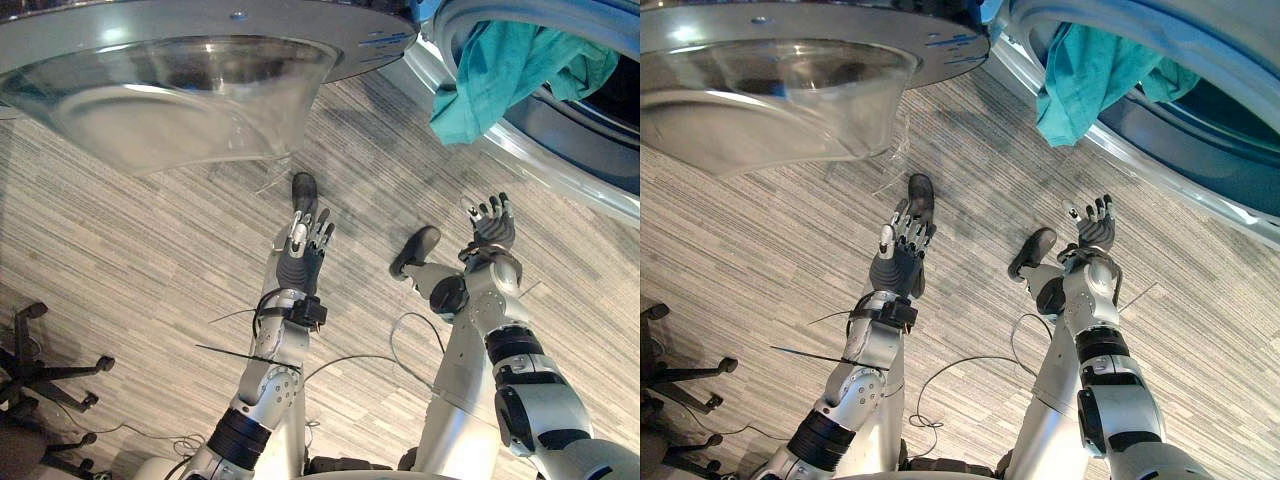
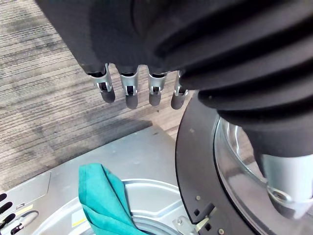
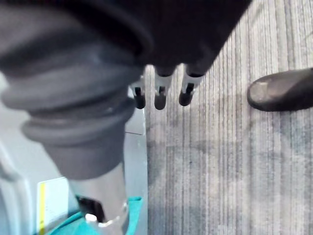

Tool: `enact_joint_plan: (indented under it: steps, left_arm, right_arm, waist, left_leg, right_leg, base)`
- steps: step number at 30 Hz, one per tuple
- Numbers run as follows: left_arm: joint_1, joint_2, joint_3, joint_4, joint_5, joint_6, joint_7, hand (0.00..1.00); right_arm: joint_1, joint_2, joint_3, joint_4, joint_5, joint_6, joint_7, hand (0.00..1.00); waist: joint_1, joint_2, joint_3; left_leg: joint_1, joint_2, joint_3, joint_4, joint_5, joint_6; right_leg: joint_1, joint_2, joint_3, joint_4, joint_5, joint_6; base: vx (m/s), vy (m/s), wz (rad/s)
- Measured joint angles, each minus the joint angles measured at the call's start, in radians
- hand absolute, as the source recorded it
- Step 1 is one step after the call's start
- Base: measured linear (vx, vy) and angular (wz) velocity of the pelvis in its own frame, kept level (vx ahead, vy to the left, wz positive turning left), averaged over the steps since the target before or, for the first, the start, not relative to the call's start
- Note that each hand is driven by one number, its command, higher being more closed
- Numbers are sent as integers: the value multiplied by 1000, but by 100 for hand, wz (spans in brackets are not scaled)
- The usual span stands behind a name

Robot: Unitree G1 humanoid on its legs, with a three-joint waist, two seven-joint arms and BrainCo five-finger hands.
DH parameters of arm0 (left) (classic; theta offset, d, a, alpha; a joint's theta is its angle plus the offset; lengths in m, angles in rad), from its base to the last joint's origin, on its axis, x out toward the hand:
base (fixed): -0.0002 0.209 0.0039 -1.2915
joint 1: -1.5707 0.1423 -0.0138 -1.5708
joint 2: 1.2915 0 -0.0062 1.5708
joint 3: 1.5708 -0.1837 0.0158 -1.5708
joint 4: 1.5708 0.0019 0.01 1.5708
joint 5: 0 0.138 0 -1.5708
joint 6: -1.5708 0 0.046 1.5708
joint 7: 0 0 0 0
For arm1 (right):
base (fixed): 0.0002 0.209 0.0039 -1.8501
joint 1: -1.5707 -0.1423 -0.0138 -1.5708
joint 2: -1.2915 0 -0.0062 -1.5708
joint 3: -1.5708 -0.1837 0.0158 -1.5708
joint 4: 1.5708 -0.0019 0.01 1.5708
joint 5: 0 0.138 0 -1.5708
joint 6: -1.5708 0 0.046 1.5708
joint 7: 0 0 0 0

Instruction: Pick up the laundry basket with both hands and put the clothes into the washing machine.

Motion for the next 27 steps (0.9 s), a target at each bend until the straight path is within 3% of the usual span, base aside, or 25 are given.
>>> enact_joint_plan:
  steps: [3,6,8,14,18,19,21,27]
  left_arm:
    - [0,0,0,-2,-9,0,0,0]
    - [1,-1,-5,-29,-10,-1,0,0]
    - [0,-1,-23,-44,-10,-7,0,0]
    - [1,-5,-38,-94,-25,-11,1,0]
    - [13,-4,-38,-140,-29,-13,5,0]
    - [25,-3,-38,-161,-29,-14,11,0]
    - [37,-3,-37,-181,-29,-21,24,0]
    - [64,-9,-49,-223,-28,-30,43,0]
  right_arm:
    - [-74,-22,29,18,8,1,-1,0]
    - [-196,-101,108,38,8,5,-2,0]
    - [-241,-132,143,55,17,36,-22,0]
    - [-292,-180,214,54,27,65,-46,0]
    - [-345,-251,292,56,28,131,-67,0]
    - [-366,-276,311,76,25,142,-75,100]
    - [-424,-315,356,119,24,167,-82,100]
    - [-494,-316,424,165,17,168,-118,100]
  waist:
    - [2,0,0]
    - [13,1,0]
    - [21,1,0]
    - [22,1,0]
    - [21,1,0]
    - [20,1,0]
    - [15,1,0]
    - [2,2,0]
  left_leg:
    - [-10,-4,-1,0,7,2]
    - [-32,-9,-8,15,7,0]
    - [-44,-16,-16,16,8,0]
    - [-91,-32,-24,41,7,0]
    - [-127,-36,-24,50,9,-2]
    - [-138,-37,-25,50,13,-4]
    - [-152,-40,-25,51,24,-3]
    - [-186,-45,-26,71,27,-5]
  right_leg:
    - [-11,-1,-1,6,-1,-2]
    - [-26,-4,-1,20,-6,-5]
    - [-34,-10,-1,26,-10,-3]
    - [-75,-34,0,57,-23,6]
    - [-109,-37,0,70,-21,3]
    - [-121,-38,1,73,-19,1]
    - [-138,-44,1,82,-16,-5]
    - [-182,-56,19,114,-12,-11]
  base:
    - [-38,8,7]
    - [-31,7,7]
    - [-30,8,13]
    - [-36,19,9]
    - [-53,30,-1]
    - [-71,33,2]
    - [-58,27,5]
    - [-73,33,2]
